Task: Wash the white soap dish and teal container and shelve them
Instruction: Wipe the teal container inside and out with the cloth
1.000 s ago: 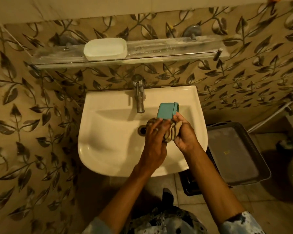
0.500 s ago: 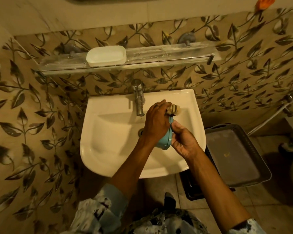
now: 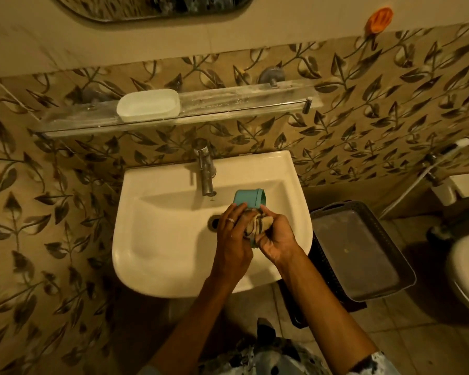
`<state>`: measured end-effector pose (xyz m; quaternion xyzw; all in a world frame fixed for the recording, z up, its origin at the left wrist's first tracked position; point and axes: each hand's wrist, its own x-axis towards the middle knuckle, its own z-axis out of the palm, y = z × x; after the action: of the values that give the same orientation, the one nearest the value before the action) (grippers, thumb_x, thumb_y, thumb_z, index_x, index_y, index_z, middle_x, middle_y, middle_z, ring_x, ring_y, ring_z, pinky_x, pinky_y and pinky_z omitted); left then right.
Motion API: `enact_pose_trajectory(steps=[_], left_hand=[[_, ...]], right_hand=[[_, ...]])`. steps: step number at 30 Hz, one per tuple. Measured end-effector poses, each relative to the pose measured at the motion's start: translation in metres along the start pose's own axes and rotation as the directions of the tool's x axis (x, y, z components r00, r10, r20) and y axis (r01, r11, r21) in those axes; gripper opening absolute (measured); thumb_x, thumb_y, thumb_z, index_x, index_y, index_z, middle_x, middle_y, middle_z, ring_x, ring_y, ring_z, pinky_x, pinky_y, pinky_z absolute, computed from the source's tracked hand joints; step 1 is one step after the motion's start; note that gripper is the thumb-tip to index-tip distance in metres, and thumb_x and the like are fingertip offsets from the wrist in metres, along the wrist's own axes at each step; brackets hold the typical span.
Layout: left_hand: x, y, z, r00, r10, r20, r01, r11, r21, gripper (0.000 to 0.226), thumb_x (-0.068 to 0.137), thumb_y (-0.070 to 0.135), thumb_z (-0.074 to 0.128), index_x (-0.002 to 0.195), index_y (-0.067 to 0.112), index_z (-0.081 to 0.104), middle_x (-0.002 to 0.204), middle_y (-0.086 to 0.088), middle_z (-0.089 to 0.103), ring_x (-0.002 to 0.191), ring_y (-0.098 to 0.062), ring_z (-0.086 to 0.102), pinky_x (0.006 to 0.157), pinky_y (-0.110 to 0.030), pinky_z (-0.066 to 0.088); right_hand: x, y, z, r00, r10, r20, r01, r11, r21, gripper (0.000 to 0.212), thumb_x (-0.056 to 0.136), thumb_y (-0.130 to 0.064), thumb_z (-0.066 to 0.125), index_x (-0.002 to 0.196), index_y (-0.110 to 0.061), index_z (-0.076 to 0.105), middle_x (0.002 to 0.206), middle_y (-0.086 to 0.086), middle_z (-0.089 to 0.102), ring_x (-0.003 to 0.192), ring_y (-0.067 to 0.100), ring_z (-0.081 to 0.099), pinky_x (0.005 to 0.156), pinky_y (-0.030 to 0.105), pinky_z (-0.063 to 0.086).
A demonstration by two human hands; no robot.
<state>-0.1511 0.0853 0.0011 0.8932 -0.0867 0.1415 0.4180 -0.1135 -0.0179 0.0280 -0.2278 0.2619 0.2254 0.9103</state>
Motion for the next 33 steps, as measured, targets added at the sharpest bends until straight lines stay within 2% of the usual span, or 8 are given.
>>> enact_pose_trajectory(steps=[2, 7, 13, 15, 19, 22, 27, 33], left_hand=[[0.020, 0.008, -0.008, 0.998, -0.057, 0.017, 0.056, 0.998, 0.019, 0.046, 0.086, 0.031, 0.042, 0.131, 0.021, 0.050, 0.141, -0.011, 0.047, 0.136, -0.025, 0.036, 0.111, -0.039, 0.033], [0.068, 0.006, -0.016, 0.967, -0.235, 0.097, 0.239, 0.970, -0.034, 0.041, 0.090, 0.009, 0.048, 0.129, 0.020, 0.050, 0.135, -0.005, 0.052, 0.128, -0.022, 0.046, 0.108, -0.044, 0.040], [0.007, 0.010, -0.001, 0.993, 0.034, 0.110, -0.052, 0.986, 0.160, 0.052, 0.084, 0.004, 0.058, 0.131, 0.025, 0.049, 0.148, 0.000, 0.041, 0.144, -0.022, 0.022, 0.117, -0.042, 0.019], [-0.015, 0.006, -0.003, 0.993, 0.038, 0.110, -0.041, 0.999, 0.027, 0.058, 0.085, -0.004, 0.051, 0.130, 0.031, 0.046, 0.149, 0.006, 0.037, 0.144, -0.015, 0.022, 0.117, -0.041, 0.024], [-0.029, 0.014, -0.027, 0.967, -0.206, 0.153, 0.253, 0.863, -0.438, 0.058, 0.083, -0.007, 0.039, 0.132, 0.022, 0.047, 0.137, 0.020, 0.049, 0.126, 0.001, 0.047, 0.103, -0.025, 0.045], [-0.024, 0.024, -0.046, 0.925, -0.378, -0.044, 0.301, 0.797, -0.523, 0.049, 0.090, -0.002, 0.041, 0.122, 0.034, 0.048, 0.123, 0.010, 0.057, 0.113, 0.001, 0.055, 0.094, -0.018, 0.049], [-0.001, 0.034, -0.041, 0.957, -0.200, -0.210, 0.138, 0.951, -0.277, 0.045, 0.087, 0.000, 0.051, 0.127, 0.020, 0.052, 0.136, -0.003, 0.052, 0.130, -0.015, 0.045, 0.108, -0.028, 0.039], [0.042, 0.037, -0.022, 0.942, -0.323, -0.095, 0.327, 0.945, 0.024, 0.031, 0.090, 0.021, 0.051, 0.119, 0.023, 0.060, 0.133, -0.001, 0.056, 0.128, -0.021, 0.047, 0.108, -0.038, 0.039]], right_hand=[[0.000, 0.001, 0.001, 0.999, 0.033, 0.035, -0.032, 0.999, -0.027, 0.047, 0.092, -0.041, 0.040, 0.109, -0.004, 0.064, 0.099, 0.017, 0.069, 0.084, 0.026, 0.069, 0.081, 0.037, 0.056], [-0.005, 0.002, 0.007, 0.999, -0.002, 0.043, 0.008, 0.989, -0.147, 0.053, 0.085, -0.054, 0.048, 0.103, -0.009, 0.069, 0.100, 0.011, 0.069, 0.089, 0.026, 0.065, 0.091, 0.038, 0.049], [-0.007, -0.025, 0.016, 1.000, -0.023, 0.004, 0.023, 0.988, -0.154, 0.058, 0.085, -0.061, 0.048, 0.109, -0.011, 0.067, 0.115, 0.017, 0.067, 0.105, 0.031, 0.063, 0.098, 0.045, 0.048], [-0.010, -0.030, 0.018, 0.998, -0.041, -0.044, 0.026, 0.957, -0.290, 0.054, 0.086, -0.059, 0.050, 0.113, -0.013, 0.064, 0.107, 0.014, 0.069, 0.100, 0.030, 0.065, 0.089, 0.042, 0.052], [-0.008, -0.024, 0.019, 0.961, -0.265, -0.079, 0.124, 0.667, -0.734, 0.045, 0.094, -0.041, 0.048, 0.125, -0.009, 0.057, 0.112, 0.014, 0.065, 0.097, 0.026, 0.062, 0.082, 0.036, 0.054], [-0.008, -0.014, 0.019, 0.925, -0.378, -0.028, 0.182, 0.508, -0.842, 0.041, 0.098, -0.036, 0.043, 0.126, -0.010, 0.056, 0.116, 0.006, 0.060, 0.103, 0.022, 0.056, 0.085, 0.032, 0.048], [-0.012, 0.012, 0.020, 0.904, -0.412, 0.109, 0.288, 0.401, -0.870, 0.030, 0.098, -0.025, 0.043, 0.102, -0.010, 0.068, 0.099, 0.008, 0.067, 0.088, 0.020, 0.061, 0.072, 0.026, 0.049], [-0.016, 0.025, 0.014, 0.891, -0.453, 0.023, 0.286, 0.523, -0.803, 0.036, 0.098, -0.018, 0.042, 0.082, 0.005, 0.065, 0.078, 0.012, 0.068, 0.076, 0.025, 0.062, 0.066, 0.029, 0.048]])
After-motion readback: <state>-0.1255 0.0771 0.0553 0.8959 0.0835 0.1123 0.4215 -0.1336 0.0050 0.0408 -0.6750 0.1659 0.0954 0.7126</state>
